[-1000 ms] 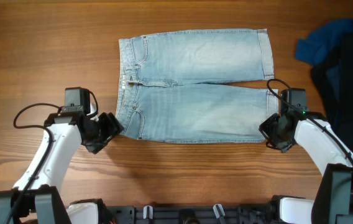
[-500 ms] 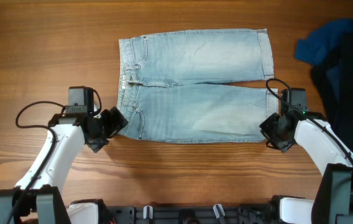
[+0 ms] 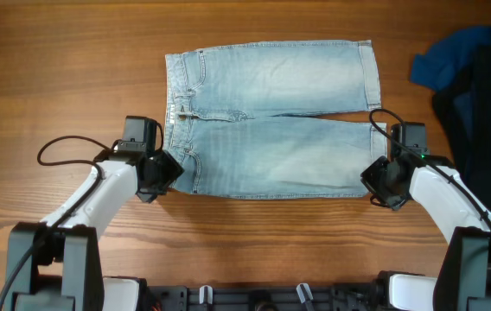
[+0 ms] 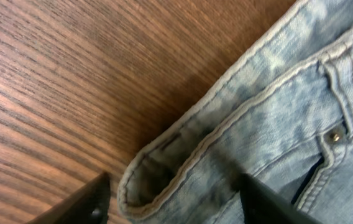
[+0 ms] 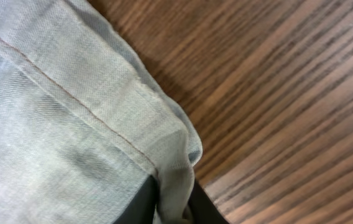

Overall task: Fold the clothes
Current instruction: 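Lift the lower edge with both grippers and fold it up toward the top edge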

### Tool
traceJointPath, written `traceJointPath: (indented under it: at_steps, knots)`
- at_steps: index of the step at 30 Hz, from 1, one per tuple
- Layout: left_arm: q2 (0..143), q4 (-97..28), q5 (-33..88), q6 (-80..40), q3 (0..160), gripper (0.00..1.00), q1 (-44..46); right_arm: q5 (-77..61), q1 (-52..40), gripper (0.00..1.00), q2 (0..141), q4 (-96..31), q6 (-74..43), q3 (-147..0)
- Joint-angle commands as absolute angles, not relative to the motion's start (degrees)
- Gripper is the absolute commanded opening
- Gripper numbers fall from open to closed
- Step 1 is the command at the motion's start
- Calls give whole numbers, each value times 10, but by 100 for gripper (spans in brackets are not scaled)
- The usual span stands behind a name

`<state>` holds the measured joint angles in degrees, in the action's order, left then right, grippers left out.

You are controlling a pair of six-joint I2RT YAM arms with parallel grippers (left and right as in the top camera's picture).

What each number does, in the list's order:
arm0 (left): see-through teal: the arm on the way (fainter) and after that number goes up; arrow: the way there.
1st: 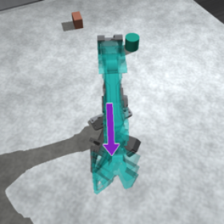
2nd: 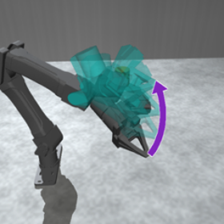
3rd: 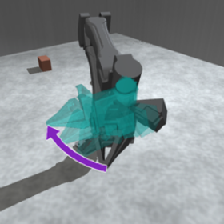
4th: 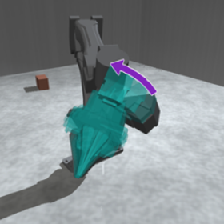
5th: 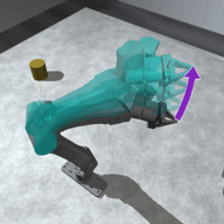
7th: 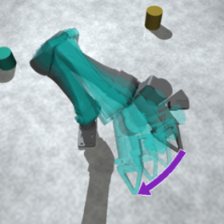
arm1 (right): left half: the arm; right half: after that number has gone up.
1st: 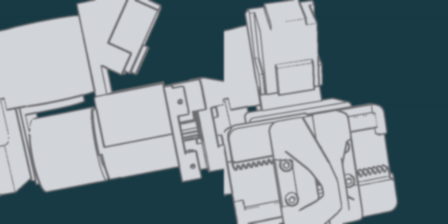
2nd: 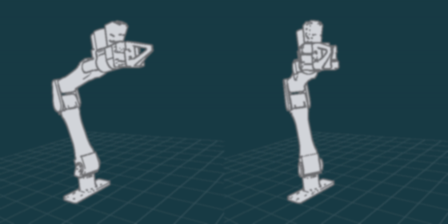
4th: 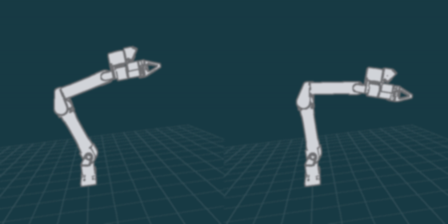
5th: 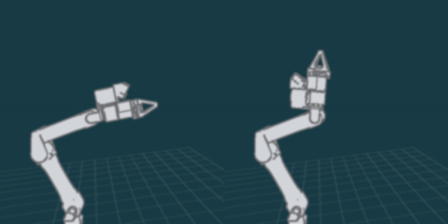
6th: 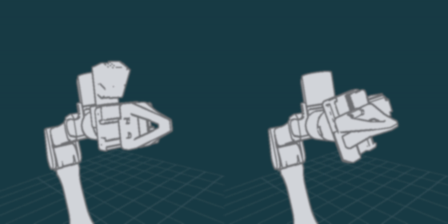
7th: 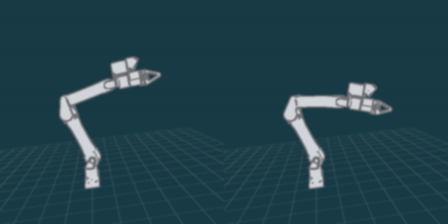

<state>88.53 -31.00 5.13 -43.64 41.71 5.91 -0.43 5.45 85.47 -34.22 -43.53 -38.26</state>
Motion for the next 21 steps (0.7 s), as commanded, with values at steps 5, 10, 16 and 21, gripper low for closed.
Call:
traceJointPath:
  at_steps: [5,10,16,21]
  knots:
    - [925,-313,40,-439,407,4,62,2,57,4,869,-340,-434,-371]
    - [891,-364,27,-422,422,4,56,24,57,4,867,-422,-393,-446]
    - [783,-456,-8,-422,429,4,53,38,57,4,858,-522,-357,-532]
    - [672,-531,-8,-422,438,4,53,44,57,4,825,-572,-344,-564]
